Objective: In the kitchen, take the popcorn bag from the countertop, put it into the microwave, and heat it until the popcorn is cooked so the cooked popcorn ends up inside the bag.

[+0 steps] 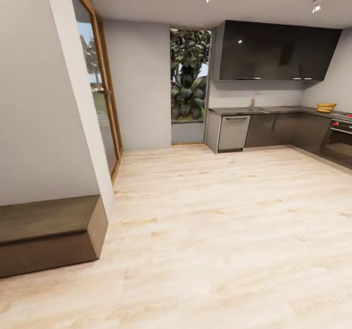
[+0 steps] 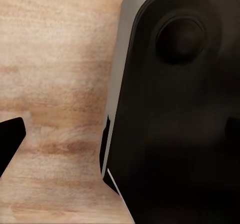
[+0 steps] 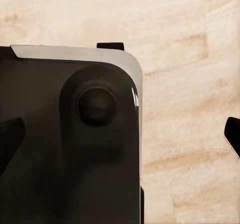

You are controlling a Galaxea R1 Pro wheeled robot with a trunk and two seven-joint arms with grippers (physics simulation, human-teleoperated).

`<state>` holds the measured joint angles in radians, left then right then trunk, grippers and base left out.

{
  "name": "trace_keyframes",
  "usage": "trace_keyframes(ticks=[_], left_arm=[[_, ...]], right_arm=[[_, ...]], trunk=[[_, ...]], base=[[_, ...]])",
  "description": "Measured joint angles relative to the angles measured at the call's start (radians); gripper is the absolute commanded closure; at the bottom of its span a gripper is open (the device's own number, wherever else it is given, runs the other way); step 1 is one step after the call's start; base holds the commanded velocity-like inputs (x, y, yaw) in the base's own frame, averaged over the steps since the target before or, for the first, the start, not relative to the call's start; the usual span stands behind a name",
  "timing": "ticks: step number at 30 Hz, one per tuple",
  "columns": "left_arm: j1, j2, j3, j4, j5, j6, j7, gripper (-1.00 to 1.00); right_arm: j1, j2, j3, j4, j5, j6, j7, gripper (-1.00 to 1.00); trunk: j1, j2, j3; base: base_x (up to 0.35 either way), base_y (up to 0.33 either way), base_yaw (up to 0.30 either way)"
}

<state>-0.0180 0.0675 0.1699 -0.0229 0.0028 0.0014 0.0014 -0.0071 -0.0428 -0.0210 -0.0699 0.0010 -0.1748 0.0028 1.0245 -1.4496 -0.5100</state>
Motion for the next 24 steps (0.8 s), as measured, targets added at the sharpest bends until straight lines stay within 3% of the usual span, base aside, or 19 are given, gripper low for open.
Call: trace_keyframes(ticks=[24], left_arm=[[0.000,0.000,0.001,0.000,0.000,0.000,0.000,-1.00]], right_arm=[[0.000,0.001,-0.005,0.000,-0.004,0.000,0.000,-1.00]], trunk=[[0.000,0.000,0.000]], base=[[0.336,0.000,0.000]])
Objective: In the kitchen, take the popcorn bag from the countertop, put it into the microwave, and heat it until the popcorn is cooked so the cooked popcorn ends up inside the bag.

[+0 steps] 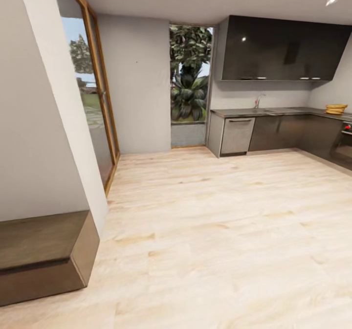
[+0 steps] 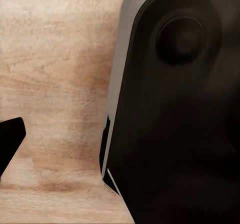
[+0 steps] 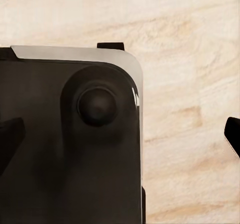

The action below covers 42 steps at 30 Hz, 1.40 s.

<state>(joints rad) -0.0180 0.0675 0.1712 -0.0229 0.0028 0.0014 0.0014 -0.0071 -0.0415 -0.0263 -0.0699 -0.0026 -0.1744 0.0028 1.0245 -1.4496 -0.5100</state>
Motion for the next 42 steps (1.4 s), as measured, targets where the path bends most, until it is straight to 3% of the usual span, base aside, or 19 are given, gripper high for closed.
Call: trace_keyframes(ticks=[8,42], left_arm=[[0.000,0.000,0.000,0.000,0.000,0.000,0.000,-1.00],[0.000,0.000,0.000,0.000,0.000,0.000,0.000,-1.00]], right_arm=[[0.000,0.000,0.000,0.000,-0.001,-0.002,0.004,-1.00],[0.000,0.000,0.000,0.000,0.000,-0.001,0.006,-1.00]], trunk=[[0.000,0.000,0.000],[0.000,0.000,0.000]], base=[[0.336,0.000,-0.098],[0.336,0.000,-0.278]])
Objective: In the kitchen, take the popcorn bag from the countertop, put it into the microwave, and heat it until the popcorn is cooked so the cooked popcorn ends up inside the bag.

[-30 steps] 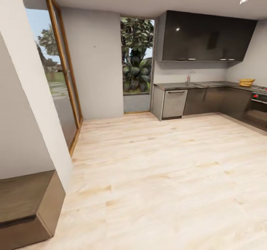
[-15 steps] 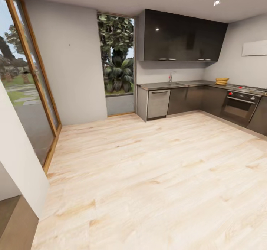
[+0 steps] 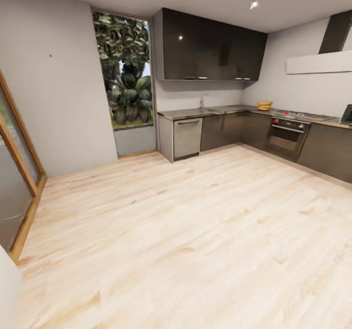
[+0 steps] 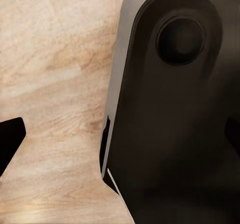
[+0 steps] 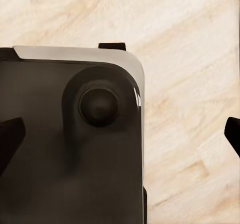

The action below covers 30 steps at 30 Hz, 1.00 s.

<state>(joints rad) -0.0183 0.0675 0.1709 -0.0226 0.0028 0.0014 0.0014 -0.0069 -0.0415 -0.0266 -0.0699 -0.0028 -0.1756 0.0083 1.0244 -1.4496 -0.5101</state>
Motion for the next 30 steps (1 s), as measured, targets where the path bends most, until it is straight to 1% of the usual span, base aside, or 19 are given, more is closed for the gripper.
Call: trace_keyframes(ticks=[30], left_arm=[[0.000,0.000,-0.001,0.000,0.000,0.000,0.000,-1.00]], right_arm=[[0.000,0.001,0.000,0.000,0.000,-0.001,0.000,-1.00]], trunk=[[0.000,0.000,0.000]], base=[[0.336,0.000,-0.280]])
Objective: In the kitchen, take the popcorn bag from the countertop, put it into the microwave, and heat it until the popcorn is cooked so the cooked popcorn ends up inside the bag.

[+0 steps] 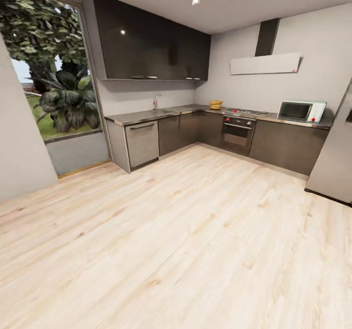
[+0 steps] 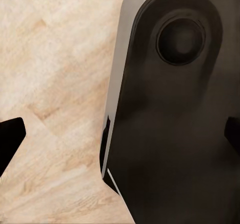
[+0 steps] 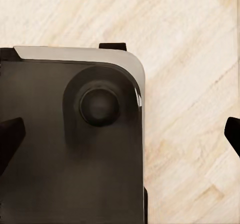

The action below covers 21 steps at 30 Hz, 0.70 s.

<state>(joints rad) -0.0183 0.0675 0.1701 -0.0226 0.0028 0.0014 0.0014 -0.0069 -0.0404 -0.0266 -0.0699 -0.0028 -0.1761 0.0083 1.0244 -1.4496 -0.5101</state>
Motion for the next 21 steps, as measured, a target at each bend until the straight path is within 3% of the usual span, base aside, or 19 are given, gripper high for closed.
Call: trace_keyframes(ticks=[21], left_arm=[[0.000,0.000,0.001,0.000,0.000,0.000,0.000,-1.00]], right_arm=[[0.000,0.000,0.000,0.000,0.000,0.000,0.000,-1.00]], trunk=[[0.000,0.000,0.000]], base=[[0.336,0.000,-0.280]])
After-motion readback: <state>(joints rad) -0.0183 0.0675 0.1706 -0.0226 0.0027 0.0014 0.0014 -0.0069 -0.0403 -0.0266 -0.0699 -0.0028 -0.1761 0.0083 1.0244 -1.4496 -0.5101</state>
